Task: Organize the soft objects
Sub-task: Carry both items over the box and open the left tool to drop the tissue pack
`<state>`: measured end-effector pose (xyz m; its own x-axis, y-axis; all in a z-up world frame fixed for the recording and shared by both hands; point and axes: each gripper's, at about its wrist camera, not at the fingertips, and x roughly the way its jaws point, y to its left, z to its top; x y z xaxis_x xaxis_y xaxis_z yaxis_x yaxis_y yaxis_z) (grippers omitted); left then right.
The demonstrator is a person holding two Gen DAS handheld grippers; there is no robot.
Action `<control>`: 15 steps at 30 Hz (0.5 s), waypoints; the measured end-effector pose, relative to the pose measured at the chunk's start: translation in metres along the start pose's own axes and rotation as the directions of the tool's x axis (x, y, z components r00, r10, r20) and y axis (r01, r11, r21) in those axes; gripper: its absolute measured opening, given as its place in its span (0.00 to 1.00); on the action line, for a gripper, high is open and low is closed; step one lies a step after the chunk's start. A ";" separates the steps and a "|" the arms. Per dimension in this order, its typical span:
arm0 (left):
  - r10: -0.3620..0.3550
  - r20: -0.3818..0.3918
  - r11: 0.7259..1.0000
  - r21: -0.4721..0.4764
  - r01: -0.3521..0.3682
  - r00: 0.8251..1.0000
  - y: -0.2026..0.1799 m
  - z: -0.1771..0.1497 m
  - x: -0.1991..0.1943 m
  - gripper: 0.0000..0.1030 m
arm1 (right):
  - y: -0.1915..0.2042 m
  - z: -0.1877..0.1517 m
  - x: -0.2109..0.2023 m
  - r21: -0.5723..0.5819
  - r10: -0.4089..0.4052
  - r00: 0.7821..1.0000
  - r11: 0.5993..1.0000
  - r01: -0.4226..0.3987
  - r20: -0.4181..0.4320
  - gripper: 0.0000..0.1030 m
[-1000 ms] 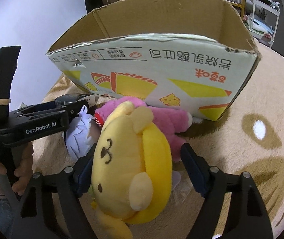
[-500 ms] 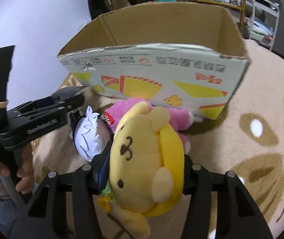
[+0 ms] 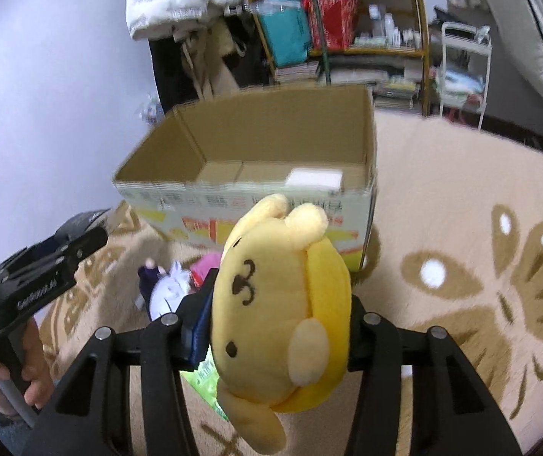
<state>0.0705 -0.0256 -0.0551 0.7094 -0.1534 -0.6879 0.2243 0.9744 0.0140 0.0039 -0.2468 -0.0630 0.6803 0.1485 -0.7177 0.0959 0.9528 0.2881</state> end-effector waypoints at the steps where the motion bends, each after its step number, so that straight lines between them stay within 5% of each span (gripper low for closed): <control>1: 0.001 0.022 1.000 0.000 -0.001 1.000 0.000 0.000 -0.007 0.63 | 0.000 0.001 -0.004 -0.004 -0.001 1.000 1.000 0.001 0.019 0.52; 9: 0.006 0.159 1.000 0.011 -0.008 0.987 -0.002 0.000 -0.046 0.63 | 0.013 0.015 -0.034 -0.034 0.000 0.986 0.999 0.006 0.168 0.52; 15: 0.003 0.171 1.000 0.025 -0.007 0.985 -0.004 -0.001 -0.047 0.63 | 0.009 0.027 -0.050 -0.046 -0.019 0.971 0.998 0.031 0.238 0.52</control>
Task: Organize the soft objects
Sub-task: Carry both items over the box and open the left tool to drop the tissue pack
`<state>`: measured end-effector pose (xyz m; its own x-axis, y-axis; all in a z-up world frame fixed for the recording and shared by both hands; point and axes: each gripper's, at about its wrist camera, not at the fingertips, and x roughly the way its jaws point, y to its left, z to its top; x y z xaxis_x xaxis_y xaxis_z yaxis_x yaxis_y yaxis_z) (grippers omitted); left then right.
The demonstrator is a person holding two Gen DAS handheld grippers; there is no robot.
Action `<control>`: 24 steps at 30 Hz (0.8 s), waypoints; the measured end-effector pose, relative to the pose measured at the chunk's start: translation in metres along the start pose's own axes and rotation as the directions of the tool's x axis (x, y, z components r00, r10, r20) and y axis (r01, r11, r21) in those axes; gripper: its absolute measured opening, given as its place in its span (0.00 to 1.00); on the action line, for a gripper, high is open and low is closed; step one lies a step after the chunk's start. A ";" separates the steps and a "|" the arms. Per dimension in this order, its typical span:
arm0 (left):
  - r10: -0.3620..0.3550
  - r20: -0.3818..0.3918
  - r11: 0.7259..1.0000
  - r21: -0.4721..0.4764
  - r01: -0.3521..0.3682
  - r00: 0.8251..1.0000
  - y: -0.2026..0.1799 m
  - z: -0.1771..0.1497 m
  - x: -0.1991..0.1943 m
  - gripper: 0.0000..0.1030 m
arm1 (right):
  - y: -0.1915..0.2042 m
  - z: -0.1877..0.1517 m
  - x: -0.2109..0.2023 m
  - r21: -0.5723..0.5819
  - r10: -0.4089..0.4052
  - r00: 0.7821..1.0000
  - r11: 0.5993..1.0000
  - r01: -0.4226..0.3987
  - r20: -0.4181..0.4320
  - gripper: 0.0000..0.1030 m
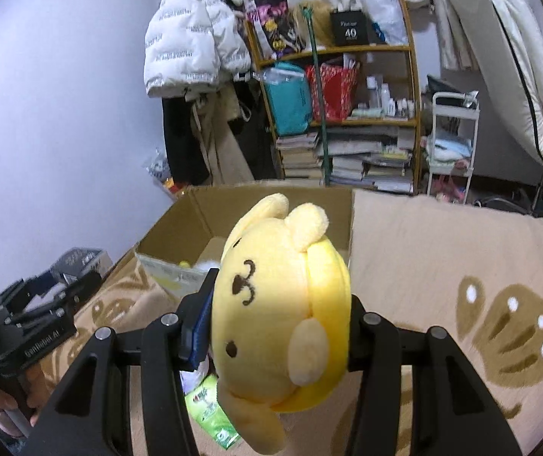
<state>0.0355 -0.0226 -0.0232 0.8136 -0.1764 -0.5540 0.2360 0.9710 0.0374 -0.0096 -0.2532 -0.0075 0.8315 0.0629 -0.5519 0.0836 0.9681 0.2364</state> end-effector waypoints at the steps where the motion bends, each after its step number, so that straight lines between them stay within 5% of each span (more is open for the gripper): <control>1: -0.001 0.002 1.000 0.000 0.001 1.000 0.000 0.000 -0.001 0.63 | 0.000 0.002 -0.001 0.002 -0.005 1.000 1.000 0.005 0.010 0.52; 24: -0.064 0.123 0.998 0.028 0.061 0.990 -0.014 0.044 -0.001 0.63 | -0.001 0.057 -0.001 -0.050 -0.017 0.991 0.998 0.024 0.135 0.52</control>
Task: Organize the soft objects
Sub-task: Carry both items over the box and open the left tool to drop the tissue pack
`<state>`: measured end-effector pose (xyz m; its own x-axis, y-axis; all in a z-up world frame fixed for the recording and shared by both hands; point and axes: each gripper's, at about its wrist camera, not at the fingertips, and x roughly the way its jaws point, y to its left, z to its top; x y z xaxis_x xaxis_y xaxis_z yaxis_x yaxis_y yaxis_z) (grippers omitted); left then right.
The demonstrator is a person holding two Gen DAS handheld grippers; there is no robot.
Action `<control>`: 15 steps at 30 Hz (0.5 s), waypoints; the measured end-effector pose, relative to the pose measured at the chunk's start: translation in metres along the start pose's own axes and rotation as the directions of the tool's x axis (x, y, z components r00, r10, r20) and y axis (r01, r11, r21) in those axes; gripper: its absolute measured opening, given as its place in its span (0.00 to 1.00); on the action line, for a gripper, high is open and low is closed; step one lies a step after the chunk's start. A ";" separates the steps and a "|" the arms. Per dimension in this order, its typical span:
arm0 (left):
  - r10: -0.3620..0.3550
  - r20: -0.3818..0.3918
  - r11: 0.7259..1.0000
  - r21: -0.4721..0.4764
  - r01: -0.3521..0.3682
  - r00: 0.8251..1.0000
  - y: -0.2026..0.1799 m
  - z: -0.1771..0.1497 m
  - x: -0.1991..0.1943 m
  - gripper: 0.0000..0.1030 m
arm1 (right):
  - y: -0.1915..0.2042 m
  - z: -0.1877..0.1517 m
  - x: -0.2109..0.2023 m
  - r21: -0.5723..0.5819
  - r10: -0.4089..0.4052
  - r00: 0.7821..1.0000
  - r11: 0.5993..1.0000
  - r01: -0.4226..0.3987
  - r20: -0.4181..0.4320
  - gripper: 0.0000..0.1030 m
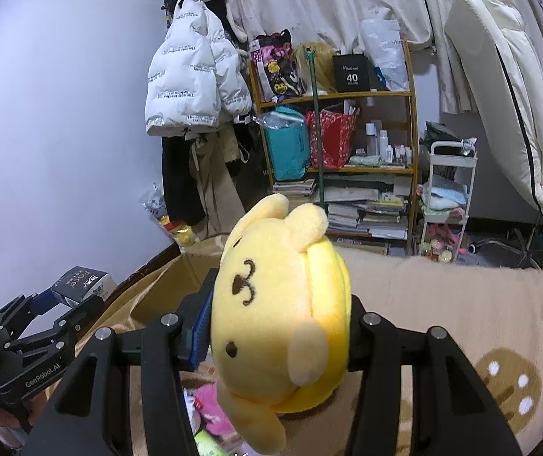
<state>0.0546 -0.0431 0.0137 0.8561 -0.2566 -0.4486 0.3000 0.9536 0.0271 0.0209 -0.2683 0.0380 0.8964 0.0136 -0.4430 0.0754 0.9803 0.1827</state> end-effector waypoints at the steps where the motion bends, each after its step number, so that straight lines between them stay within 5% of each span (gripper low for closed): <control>1: 0.005 0.014 1.000 0.013 -0.005 1.000 -0.003 0.005 0.002 0.63 | 0.000 0.002 0.001 -0.003 -0.001 1.000 1.000 0.001 0.004 0.52; 15: 0.017 0.025 0.997 0.069 -0.019 1.000 -0.019 0.027 0.046 0.64 | -0.016 0.019 0.037 0.064 0.044 0.999 0.997 -0.045 0.009 0.52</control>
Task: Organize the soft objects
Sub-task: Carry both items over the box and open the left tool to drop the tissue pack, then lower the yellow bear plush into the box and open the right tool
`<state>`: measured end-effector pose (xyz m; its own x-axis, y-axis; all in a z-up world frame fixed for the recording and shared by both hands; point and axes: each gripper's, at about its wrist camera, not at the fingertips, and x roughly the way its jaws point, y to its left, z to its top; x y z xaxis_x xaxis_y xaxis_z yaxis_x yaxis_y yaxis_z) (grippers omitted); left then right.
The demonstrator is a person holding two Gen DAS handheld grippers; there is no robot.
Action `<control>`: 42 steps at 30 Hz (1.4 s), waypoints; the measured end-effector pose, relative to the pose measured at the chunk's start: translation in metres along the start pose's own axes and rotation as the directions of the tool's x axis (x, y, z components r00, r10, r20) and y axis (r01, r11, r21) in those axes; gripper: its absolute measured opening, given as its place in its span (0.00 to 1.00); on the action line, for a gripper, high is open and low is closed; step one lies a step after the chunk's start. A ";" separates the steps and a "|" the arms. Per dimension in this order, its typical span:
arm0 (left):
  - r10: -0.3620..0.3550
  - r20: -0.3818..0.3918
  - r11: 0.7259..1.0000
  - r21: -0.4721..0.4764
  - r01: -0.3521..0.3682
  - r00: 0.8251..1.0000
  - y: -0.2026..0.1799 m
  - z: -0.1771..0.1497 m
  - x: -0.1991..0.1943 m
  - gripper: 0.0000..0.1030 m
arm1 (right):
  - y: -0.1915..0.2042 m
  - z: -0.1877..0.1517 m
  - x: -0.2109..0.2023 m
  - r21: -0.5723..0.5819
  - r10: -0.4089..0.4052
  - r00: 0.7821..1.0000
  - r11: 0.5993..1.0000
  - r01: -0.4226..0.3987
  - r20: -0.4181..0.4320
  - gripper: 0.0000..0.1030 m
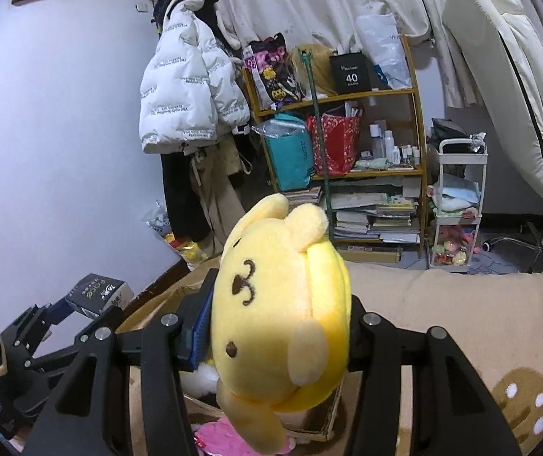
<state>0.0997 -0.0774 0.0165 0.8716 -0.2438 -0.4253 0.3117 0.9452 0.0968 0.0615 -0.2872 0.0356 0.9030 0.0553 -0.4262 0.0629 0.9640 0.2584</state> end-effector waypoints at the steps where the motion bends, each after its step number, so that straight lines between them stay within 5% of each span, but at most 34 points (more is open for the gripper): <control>1: 0.000 -0.006 1.000 -0.006 0.000 1.000 0.002 -0.001 0.003 0.64 | -0.001 -0.002 0.003 -0.001 0.001 1.000 1.000 -0.001 -0.007 0.52; 20: -0.016 -0.117 1.000 -0.027 0.013 0.993 0.002 -0.027 0.040 0.64 | -0.011 -0.033 0.043 0.018 0.033 0.986 0.999 -0.031 -0.163 0.55; 22: -0.010 -0.127 1.000 -0.025 0.007 0.992 0.003 -0.028 0.040 0.67 | -0.011 -0.035 0.043 0.019 0.033 0.985 0.999 -0.030 -0.171 0.56; 24: -0.007 -0.149 0.999 -0.035 0.002 0.989 0.004 -0.028 0.040 0.81 | -0.011 -0.037 0.040 0.021 0.041 0.984 0.999 -0.037 -0.175 0.56; 30: -0.004 -0.163 1.000 -0.032 -0.001 0.987 0.007 -0.028 0.033 0.90 | -0.006 -0.038 0.029 0.003 0.046 0.982 0.999 -0.046 -0.185 0.68; 32: -0.009 -0.167 0.999 -0.033 0.004 0.986 0.008 -0.029 0.029 0.93 | -0.003 -0.039 0.025 -0.008 0.037 0.982 0.999 -0.039 -0.187 0.79; 42: -0.002 -0.169 0.999 -0.053 -0.007 0.986 0.019 -0.031 0.006 0.96 | 0.008 -0.044 0.003 -0.022 0.005 0.982 1.000 -0.009 -0.191 0.97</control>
<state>0.0986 -0.0545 -0.0121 0.7943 -0.2058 -0.5716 0.2851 0.9571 0.0515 0.0454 -0.2678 -0.0019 0.8053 0.1088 -0.5828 0.0450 0.9690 0.2431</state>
